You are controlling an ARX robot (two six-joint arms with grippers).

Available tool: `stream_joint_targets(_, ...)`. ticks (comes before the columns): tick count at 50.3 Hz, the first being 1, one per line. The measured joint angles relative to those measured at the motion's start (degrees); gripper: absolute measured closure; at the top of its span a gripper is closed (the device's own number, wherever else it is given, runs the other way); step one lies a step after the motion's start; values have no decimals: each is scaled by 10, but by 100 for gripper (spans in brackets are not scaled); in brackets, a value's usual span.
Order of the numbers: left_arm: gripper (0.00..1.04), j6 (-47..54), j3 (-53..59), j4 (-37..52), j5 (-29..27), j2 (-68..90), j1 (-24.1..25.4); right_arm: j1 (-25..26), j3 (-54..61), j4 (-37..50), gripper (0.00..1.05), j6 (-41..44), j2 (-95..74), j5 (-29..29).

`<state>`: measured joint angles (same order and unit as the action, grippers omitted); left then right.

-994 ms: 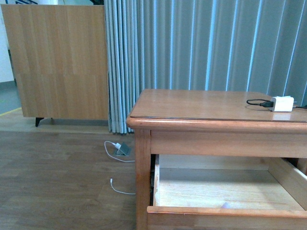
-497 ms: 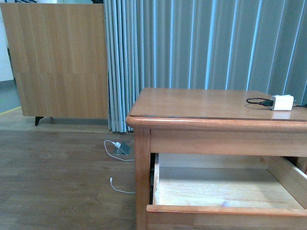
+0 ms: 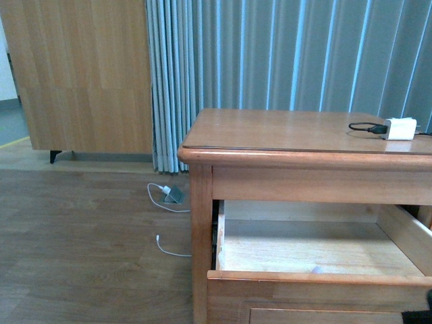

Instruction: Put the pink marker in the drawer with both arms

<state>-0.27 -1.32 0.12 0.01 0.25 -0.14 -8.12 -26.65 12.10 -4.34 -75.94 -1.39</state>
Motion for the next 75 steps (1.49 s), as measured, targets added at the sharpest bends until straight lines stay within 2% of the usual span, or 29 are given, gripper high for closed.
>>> stream_joint_targets(10,6,0,0,0,0,0,0,-1,-71,31,8,-5,-154,26)
stream_joint_targets(18,6,0,0,0,0,0,0,0,-109,55,8,-6,-214,45)
stream_joint_targets(57,6,0,0,0,0,0,0,21,-365,190,8,-16,-464,44)
stream_joint_targets(75,6,0,0,0,0,0,0,25,-394,263,8,-19,-507,52)
